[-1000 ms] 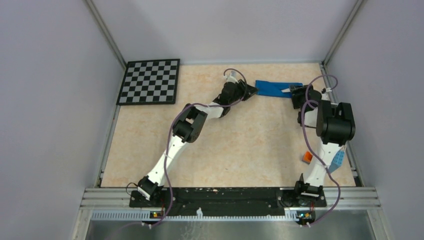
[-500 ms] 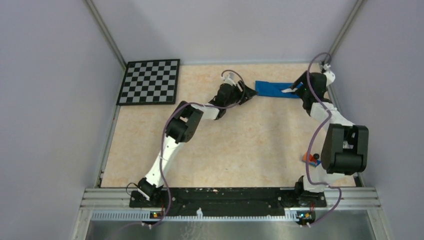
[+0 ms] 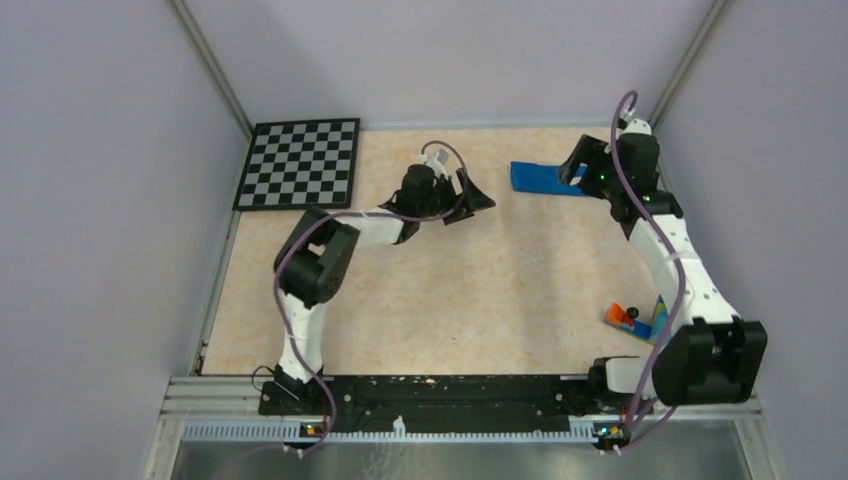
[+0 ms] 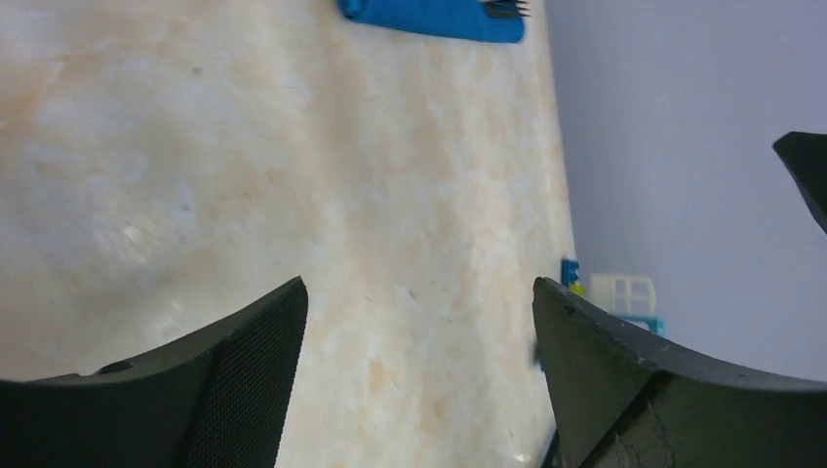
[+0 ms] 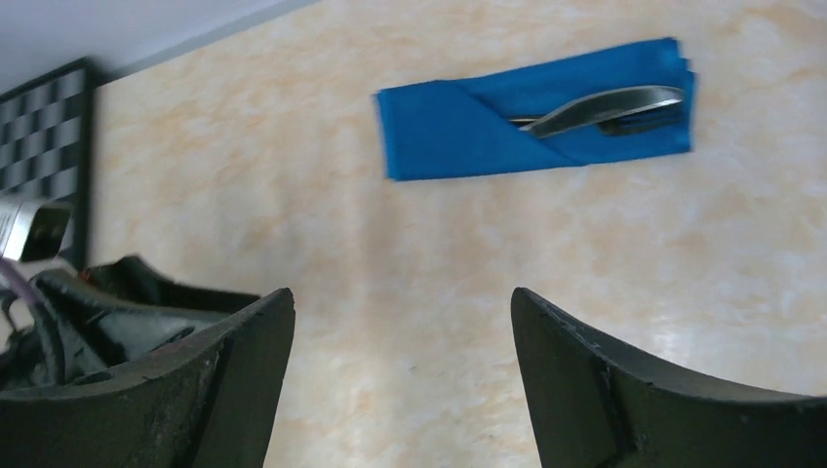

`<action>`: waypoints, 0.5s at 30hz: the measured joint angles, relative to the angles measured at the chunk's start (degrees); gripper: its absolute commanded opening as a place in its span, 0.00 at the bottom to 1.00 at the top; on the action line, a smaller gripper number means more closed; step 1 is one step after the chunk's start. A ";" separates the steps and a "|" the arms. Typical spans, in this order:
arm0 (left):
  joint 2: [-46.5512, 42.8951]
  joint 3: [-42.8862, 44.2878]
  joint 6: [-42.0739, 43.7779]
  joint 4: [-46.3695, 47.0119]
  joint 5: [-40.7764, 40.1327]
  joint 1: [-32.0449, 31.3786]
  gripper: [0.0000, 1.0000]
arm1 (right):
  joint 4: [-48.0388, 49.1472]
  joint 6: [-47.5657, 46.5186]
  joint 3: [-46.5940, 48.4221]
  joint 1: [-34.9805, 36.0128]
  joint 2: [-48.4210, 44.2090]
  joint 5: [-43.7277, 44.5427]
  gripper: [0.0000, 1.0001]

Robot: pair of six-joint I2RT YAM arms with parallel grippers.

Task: Fold the napkin into a case and place the utensils inside
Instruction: Reset both arms

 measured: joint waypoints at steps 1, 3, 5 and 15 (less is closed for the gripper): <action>-3.23 -1.31 1.36 -2.25 0.63 0.11 0.90 | -1.42 -0.17 0.07 1.01 -2.03 -1.51 0.80; -11.56 -2.73 5.20 -8.37 1.70 0.26 0.90 | -4.98 -0.46 0.81 3.48 -7.23 -5.25 0.81; -20.31 -2.75 9.31 -14.16 2.23 0.31 0.91 | -7.48 -0.50 2.23 5.35 -12.07 -8.98 0.81; -63.17 -1.38 23.12 -33.81 -2.27 0.28 0.99 | -18.82 -1.01 17.59 6.71 -29.79 -18.40 0.82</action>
